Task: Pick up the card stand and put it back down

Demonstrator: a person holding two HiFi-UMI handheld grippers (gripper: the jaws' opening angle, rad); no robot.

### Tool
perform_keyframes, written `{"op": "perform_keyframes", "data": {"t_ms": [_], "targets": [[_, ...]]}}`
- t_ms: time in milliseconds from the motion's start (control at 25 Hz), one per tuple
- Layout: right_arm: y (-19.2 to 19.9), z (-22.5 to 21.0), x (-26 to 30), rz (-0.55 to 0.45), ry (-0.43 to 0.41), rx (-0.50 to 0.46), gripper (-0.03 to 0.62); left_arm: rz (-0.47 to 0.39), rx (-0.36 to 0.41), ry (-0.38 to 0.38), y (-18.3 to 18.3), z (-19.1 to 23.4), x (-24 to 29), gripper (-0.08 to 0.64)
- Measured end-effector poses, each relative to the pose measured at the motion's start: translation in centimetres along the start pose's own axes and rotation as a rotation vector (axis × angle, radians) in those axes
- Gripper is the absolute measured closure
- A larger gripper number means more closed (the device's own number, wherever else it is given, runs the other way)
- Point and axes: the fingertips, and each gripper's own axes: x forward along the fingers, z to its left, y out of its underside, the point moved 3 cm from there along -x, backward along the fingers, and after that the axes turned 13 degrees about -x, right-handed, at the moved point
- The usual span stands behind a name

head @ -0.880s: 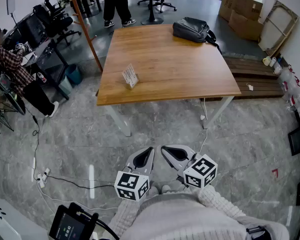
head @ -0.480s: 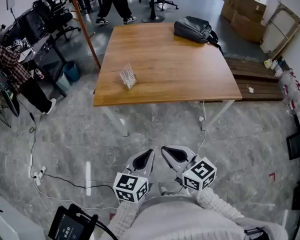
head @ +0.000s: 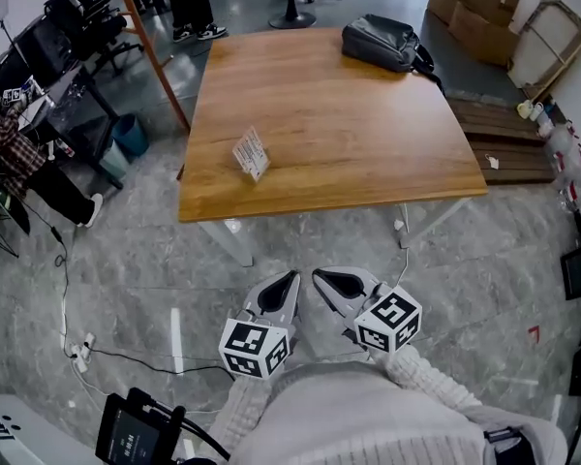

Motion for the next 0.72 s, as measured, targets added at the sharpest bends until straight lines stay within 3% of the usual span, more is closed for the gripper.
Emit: {"op": "perform_keyframes", "data": {"t_ms": [160,400,720], "targets": [[-2.8,-4.1,5.8,-0.006,0.01,-0.047,0.592,-0.007,0.02,0.01,-5.1,5.0,3.6,0.552],[-6.2,-10.0,13.0,-0.008,0.046,-0.037,0.592,0.019,0.039,0.028,-11.4,11.1,8.3,0.552],[-6.7,-15.0,18.2,0.006,0.119,0.033,0.592,0.087,-0.001,0.033,-13.5,17.6,12.3,0.552]]}}
